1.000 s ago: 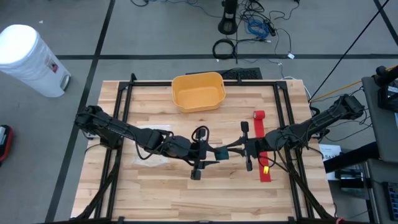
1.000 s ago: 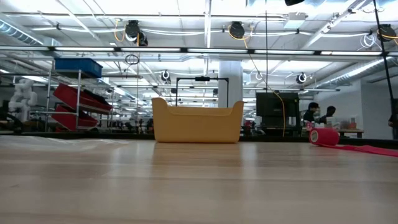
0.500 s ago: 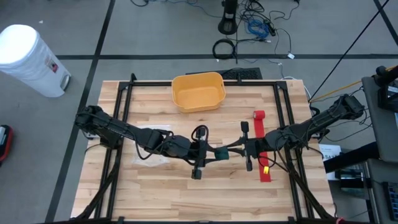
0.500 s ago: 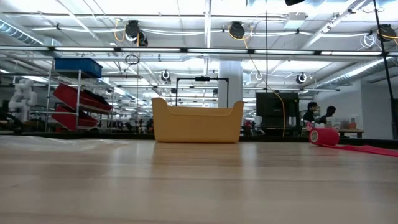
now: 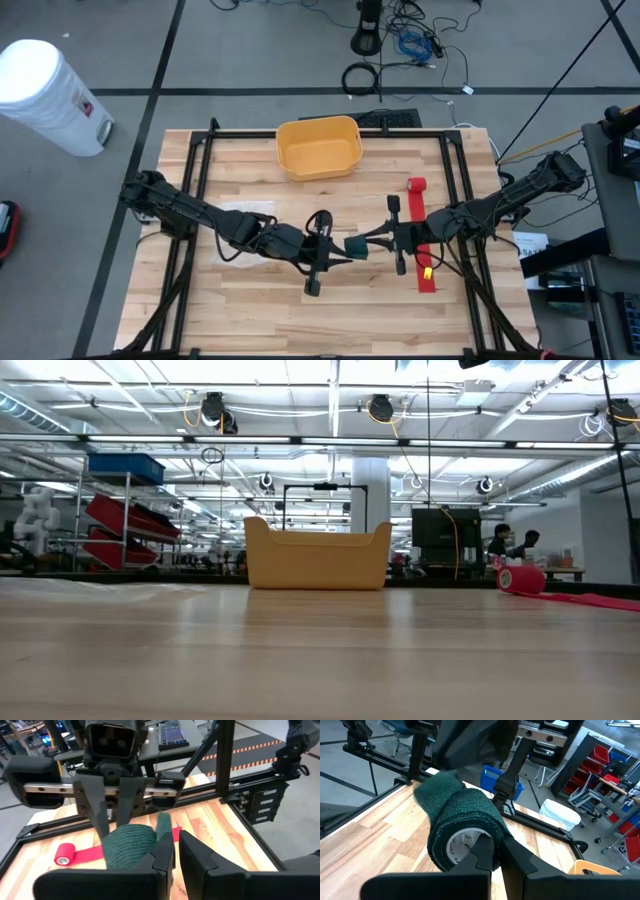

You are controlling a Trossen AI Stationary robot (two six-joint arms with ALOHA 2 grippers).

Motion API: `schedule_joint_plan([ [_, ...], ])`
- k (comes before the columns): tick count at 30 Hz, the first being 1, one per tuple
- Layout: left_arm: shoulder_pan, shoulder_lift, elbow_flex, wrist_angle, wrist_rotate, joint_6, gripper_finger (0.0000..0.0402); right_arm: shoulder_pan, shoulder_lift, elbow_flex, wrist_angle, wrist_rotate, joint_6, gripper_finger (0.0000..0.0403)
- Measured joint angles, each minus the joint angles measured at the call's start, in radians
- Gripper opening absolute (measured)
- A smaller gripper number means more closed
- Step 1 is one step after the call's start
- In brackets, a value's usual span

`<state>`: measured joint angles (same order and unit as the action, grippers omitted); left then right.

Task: Roll bandage
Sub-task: Roll the green bandage

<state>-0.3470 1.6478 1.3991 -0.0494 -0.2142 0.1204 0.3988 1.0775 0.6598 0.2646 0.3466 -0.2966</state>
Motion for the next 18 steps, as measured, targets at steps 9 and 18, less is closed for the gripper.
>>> schedule_joint_plan([
  [9, -0.032, 0.000, 0.000, 0.002, 0.001, -0.002, 0.0035, 0.000, 0.000, 0.000, 0.000, 0.000, 0.000, 0.0011],
  [18, -0.085, 0.000, 0.000, 0.017, -0.133, 0.064, 0.0048, 0.000, 0.000, 0.000, 0.000, 0.000, 0.000, 0.0011],
])
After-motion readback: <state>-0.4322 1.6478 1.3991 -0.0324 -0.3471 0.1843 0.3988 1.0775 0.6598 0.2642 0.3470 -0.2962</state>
